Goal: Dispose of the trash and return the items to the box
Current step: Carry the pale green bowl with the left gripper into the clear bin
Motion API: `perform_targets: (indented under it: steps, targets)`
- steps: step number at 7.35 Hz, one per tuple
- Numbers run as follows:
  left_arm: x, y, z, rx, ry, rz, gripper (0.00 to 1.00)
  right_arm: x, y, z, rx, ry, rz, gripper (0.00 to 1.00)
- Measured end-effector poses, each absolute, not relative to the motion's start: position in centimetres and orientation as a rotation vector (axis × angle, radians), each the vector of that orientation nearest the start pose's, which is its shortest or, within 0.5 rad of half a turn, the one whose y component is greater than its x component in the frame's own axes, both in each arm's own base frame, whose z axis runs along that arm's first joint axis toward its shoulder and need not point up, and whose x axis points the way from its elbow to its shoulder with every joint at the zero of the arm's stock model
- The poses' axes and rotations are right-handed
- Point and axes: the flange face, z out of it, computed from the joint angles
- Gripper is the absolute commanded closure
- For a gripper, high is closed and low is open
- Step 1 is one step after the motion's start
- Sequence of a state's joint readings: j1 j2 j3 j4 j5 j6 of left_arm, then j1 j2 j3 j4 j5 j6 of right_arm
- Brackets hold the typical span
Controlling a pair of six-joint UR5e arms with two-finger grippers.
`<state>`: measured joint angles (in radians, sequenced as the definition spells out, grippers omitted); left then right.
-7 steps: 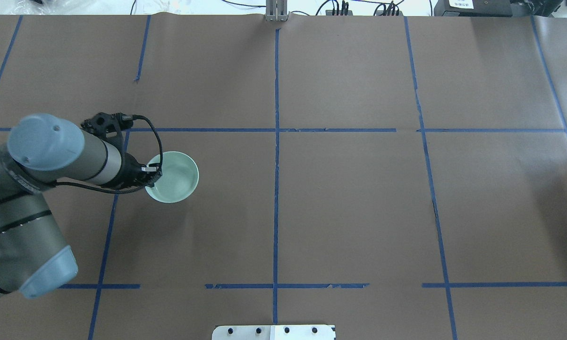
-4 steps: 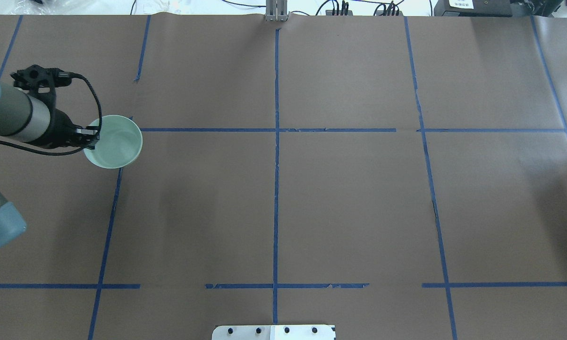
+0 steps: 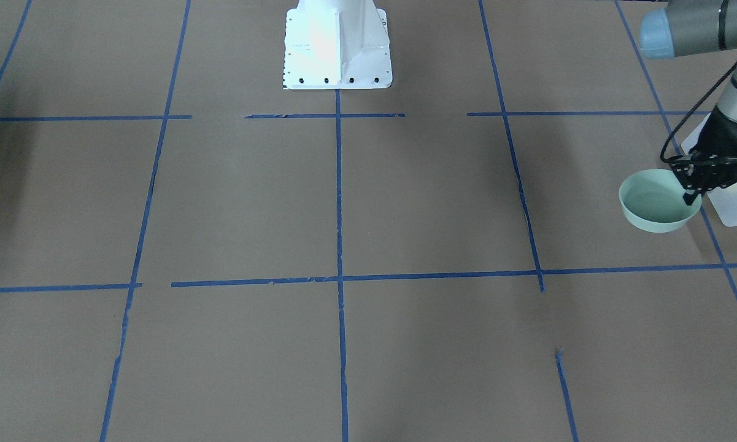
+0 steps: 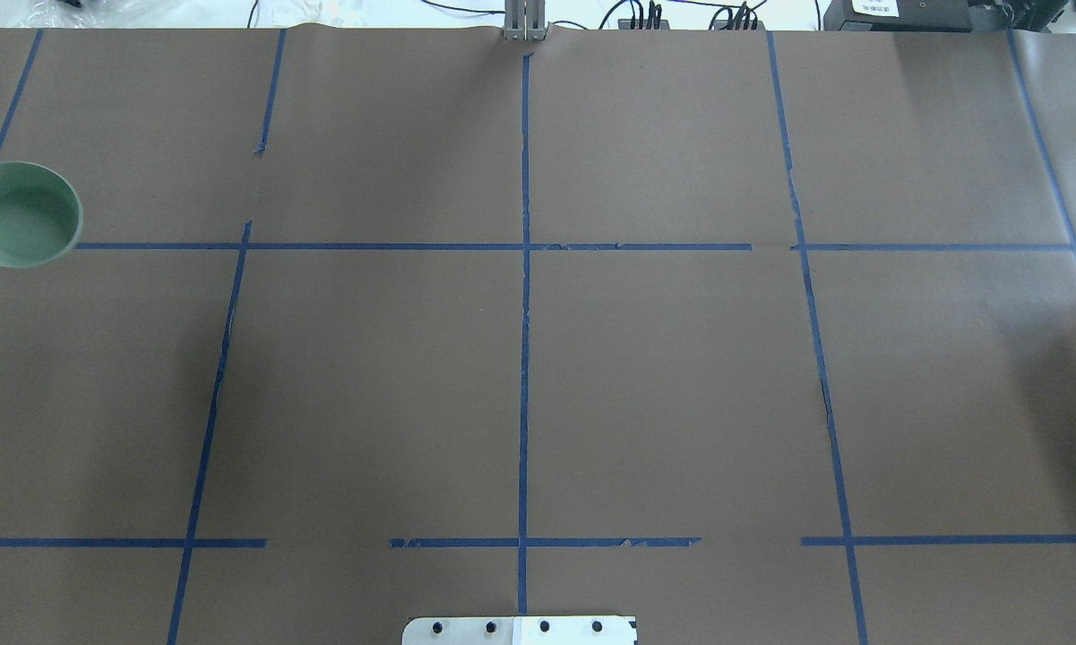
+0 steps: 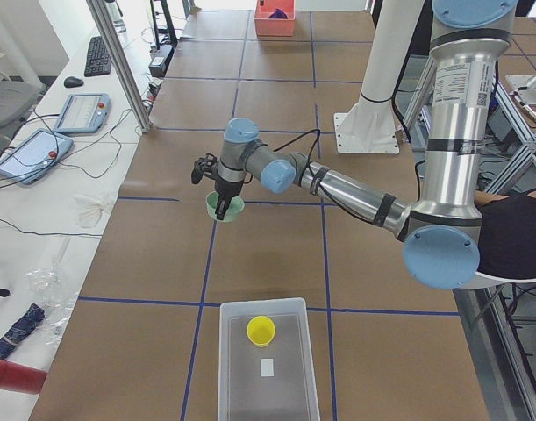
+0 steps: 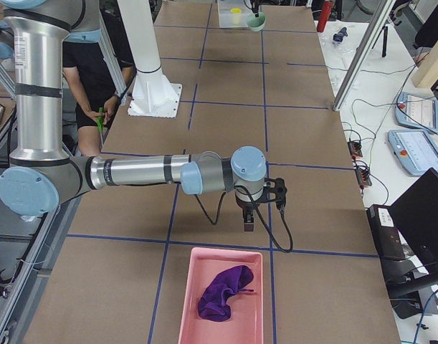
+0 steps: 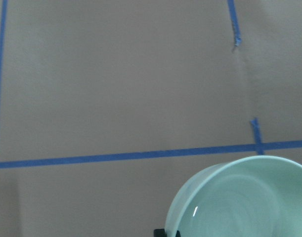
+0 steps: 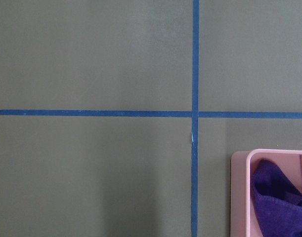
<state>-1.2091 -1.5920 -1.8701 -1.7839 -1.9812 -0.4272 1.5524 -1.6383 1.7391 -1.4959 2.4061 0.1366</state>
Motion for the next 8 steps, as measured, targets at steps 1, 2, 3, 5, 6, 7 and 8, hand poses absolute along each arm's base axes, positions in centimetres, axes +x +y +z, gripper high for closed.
perform_targets:
  steps: [1,2,3,5,6,7,8]
  targets:
    - [4.2,-52.3,52.4,0.346,0.509,0.094,1.0,5.1,-47.3,59.6,0.1,-0.844,0.039,0.0]
    - [-1.1,-52.6,56.0,0.345,0.451,0.139,1.0,5.1,-47.3,59.6,0.102,-0.844,0.038,0.0]
    - [-5.4,-52.1,60.0,0.328,0.409,0.178,1.0,5.1,-47.3,59.6,0.104,-0.845,0.037,0.0]
    - [-10.8,-48.1,69.1,0.32,0.366,0.225,1.0,4.9,-47.3,59.6,0.104,-0.845,0.034,0.0]
    - [-11.7,-45.0,73.3,0.333,0.356,0.238,1.0,4.9,-47.3,59.6,0.103,-0.845,0.032,0.0]
    - [-11.8,-42.1,76.4,0.338,0.352,0.244,1.0,4.8,-47.3,59.6,0.104,-0.845,0.031,0.0]
    - [-11.8,-40.1,78.1,0.337,0.351,0.245,0.34,4.8,-47.3,59.6,0.104,-0.845,0.031,0.0]
